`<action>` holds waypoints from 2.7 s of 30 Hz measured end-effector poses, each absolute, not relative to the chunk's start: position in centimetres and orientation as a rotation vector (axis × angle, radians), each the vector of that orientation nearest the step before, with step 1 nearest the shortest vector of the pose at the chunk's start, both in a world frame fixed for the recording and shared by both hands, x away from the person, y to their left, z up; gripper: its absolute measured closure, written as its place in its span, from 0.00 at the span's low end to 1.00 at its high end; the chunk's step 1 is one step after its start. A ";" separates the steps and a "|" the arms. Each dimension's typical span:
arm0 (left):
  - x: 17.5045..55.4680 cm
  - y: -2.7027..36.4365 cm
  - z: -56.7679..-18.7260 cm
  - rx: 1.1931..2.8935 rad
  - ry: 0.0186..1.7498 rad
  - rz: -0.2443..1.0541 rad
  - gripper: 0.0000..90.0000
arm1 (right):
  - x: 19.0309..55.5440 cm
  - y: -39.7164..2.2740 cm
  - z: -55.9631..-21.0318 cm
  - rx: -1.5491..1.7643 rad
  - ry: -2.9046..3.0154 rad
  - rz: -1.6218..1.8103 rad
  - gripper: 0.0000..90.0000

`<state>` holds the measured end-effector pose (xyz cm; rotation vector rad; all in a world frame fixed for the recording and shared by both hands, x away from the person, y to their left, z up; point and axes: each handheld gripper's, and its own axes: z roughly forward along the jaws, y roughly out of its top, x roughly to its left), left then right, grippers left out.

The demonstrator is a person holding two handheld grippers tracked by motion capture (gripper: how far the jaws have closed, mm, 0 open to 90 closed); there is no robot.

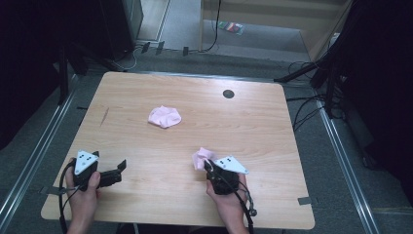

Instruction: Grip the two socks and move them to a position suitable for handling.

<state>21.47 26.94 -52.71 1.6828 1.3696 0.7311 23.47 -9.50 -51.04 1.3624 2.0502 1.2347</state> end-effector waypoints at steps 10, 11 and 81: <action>20.8 22.3 -52.5 1.750 1.241 0.672 0.00 | 22.2 -6.4 -52.4 1.337 2.098 1.227 0.94; 20.7 21.6 -52.5 1.753 1.226 0.657 0.00 | 21.9 -6.0 -52.6 1.348 2.091 1.230 0.94; 20.4 9.1 -54.2 1.841 1.226 0.530 0.09 | 22.1 -7.6 -46.1 1.271 2.154 1.556 0.99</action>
